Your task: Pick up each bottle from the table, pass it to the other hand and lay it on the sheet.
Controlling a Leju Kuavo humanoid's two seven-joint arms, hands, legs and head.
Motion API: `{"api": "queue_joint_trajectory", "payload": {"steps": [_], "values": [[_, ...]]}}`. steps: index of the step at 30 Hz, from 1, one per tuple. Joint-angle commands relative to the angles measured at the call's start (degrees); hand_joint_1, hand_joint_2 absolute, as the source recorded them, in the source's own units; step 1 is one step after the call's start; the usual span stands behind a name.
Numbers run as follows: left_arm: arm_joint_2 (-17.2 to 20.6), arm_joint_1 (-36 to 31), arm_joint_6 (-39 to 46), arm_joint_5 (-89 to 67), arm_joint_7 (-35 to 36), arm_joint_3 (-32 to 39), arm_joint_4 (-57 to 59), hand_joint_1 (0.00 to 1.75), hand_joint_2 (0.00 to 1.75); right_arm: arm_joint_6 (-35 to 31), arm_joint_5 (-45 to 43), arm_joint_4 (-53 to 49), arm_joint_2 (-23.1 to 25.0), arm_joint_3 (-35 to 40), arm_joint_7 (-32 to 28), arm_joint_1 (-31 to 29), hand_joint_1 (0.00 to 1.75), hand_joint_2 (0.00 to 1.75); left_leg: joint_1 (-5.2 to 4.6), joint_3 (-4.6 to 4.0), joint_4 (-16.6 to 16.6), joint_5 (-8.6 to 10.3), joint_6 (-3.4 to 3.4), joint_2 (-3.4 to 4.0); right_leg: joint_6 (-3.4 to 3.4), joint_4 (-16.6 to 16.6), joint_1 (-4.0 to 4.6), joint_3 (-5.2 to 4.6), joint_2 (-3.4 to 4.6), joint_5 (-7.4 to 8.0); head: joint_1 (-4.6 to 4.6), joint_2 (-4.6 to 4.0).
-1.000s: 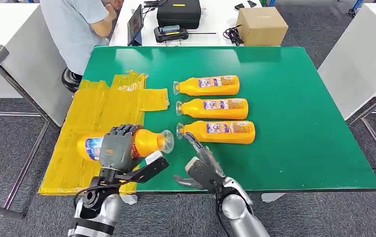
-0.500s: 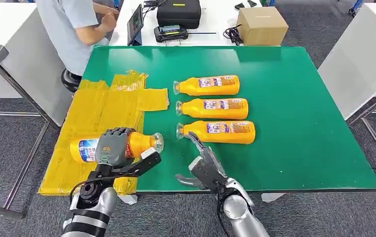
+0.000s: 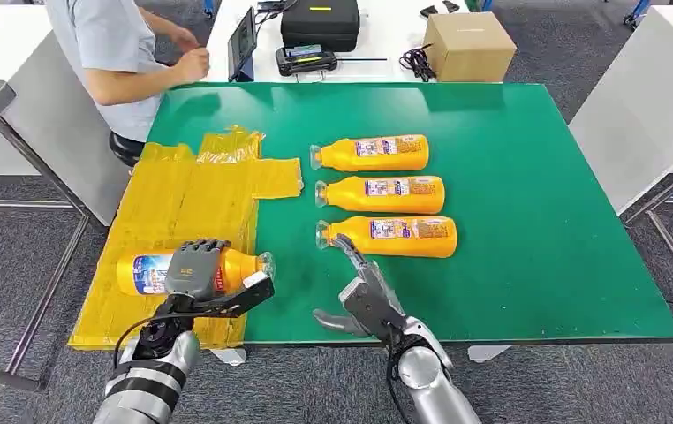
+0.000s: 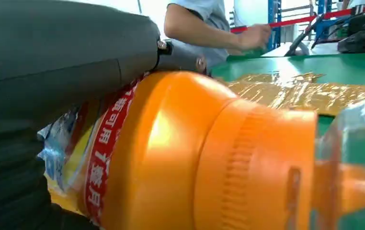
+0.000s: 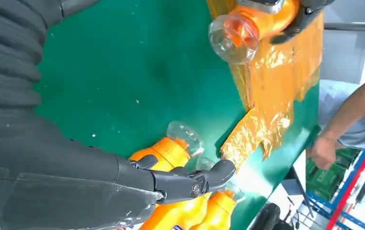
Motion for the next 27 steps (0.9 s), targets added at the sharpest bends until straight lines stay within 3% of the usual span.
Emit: {"api": "queue_joint_trajectory", "payload": {"steps": [1, 8, 15, 16, 21, 27], "values": [[2.02, -3.80, -0.79, -0.70, 0.83, 2.30, 10.95, 0.00, 1.75, -0.25, -0.01, 4.63, -0.12, -1.55, -0.10, -2.50, 0.00, 1.75, 0.03, 0.25, -0.05, -0.05, -0.09, 0.08, -0.11, -0.06, 0.04, 0.24, 0.06, -0.02, 0.00, 0.00], [3.70, -5.46, -1.26, -0.76, 2.84, 0.43, 16.33, 0.00, 1.75, -0.47, -0.32, 6.53, 0.26, -2.54, -0.45, -3.41, 0.00, 1.75, 0.06, 0.46, -0.11, -0.01, -0.14, 0.16, -0.18, -0.11, 0.08, 0.43, 0.13, 0.03, 0.00, 0.00], [1.82, -5.13, -1.81, -0.23, 0.34, 1.19, 16.53, 0.00, 1.75, -0.89, -0.40, 6.52, 0.22, -3.47, -0.66, -2.87, 0.00, 1.75, 0.03, 0.67, -0.09, 0.09, -0.10, 0.07, -0.11, -0.08, 0.04, 0.65, 0.08, 0.04, -0.02, 0.00], [0.94, -4.85, -3.69, 1.54, -1.40, 2.34, 15.37, 0.00, 0.00, -0.99, -0.39, 6.78, 0.36, -3.82, -0.67, -2.86, 0.00, 1.75, 0.01, 0.67, -0.08, 0.12, -0.11, 0.03, -0.09, -0.07, 0.02, 0.66, 0.04, 0.03, 0.00, 0.00], [0.72, -3.85, -1.88, -0.78, -0.30, -0.94, 12.78, 0.00, 0.00, -1.33, 0.00, 6.82, 0.40, -4.30, -0.90, -2.44, 0.00, 1.75, -0.01, 0.81, -0.09, 0.16, -0.13, -0.08, -0.10, -0.07, 0.00, 0.83, -0.06, 0.02, -0.02, 0.00], [-1.23, 0.80, -1.70, -0.78, -0.22, -8.29, 0.28, 0.00, 0.00, -2.09, 1.32, 5.07, 0.75, -5.26, -0.62, -0.83, 0.00, 1.75, 0.03, 0.70, -0.05, 0.15, -0.11, -0.09, -0.11, -0.06, 0.04, 0.75, -0.10, -0.01, 0.00, 0.00]]}}
